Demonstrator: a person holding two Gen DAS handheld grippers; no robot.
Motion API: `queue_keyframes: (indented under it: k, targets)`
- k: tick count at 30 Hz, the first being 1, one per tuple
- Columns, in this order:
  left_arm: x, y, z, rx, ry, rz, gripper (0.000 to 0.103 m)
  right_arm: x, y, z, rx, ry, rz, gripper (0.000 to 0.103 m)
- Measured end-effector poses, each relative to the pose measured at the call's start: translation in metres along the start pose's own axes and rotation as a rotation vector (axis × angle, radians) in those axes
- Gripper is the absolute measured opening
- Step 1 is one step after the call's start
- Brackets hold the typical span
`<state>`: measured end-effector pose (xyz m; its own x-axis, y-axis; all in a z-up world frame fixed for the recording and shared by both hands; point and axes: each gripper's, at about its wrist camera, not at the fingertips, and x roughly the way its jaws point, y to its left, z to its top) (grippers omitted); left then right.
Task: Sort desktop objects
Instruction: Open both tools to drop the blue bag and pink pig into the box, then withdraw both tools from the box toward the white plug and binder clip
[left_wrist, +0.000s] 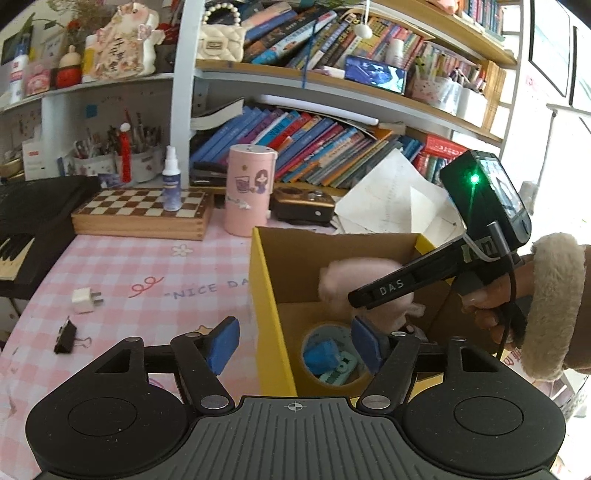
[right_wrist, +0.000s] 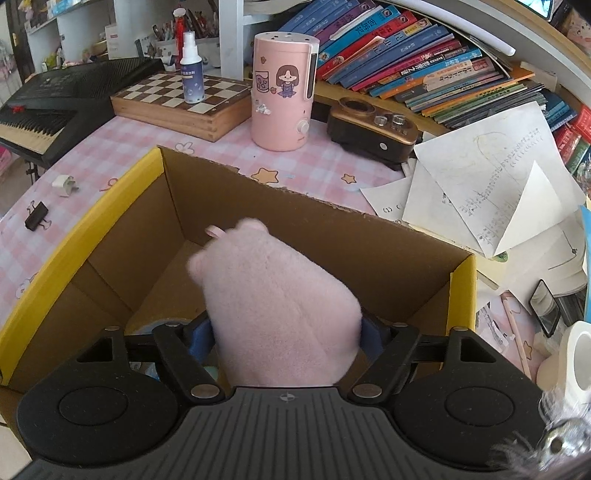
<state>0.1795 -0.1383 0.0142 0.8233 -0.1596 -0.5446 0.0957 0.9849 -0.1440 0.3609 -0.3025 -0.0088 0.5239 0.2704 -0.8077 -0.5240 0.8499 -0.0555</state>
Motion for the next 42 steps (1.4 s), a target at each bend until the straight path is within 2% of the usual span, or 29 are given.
queue_keyframes:
  k: [3,8,13,19,26,31,35,42]
  targets:
    - [-0.003,0.002,-0.002,-0.018,-0.006,0.011,0.082,-0.006,0.0,0.0,0.002,-0.029,-0.002,0.085]
    - [-0.01,0.004,-0.005,-0.033,-0.012,0.014,0.088,-0.022,0.0,-0.001,0.016,-0.085,-0.009,0.086]
    - [-0.018,0.009,-0.011,-0.057,-0.017,0.017,0.093,-0.054,0.003,-0.01,0.07,-0.193,-0.03,0.086]
    - [-0.03,0.02,-0.014,-0.086,-0.031,0.016,0.096,-0.093,0.012,-0.031,0.153,-0.305,-0.1,0.086]
    - [-0.044,0.025,-0.019,-0.06,-0.024,-0.041,0.099,-0.133,0.029,-0.069,0.249,-0.379,-0.198,0.086]
    - [-0.058,0.033,-0.026,-0.047,-0.025,-0.086,0.1,-0.147,0.052,-0.1,0.28,-0.376,-0.255,0.086]
    - [-0.068,0.041,-0.031,-0.044,-0.028,-0.109,0.1,-0.148,0.075,-0.12,0.288,-0.335,-0.276,0.086]
    - [-0.085,0.058,-0.042,0.022,-0.021,-0.071,0.1,-0.148,0.114,-0.143,0.355,-0.263,-0.266,0.086]
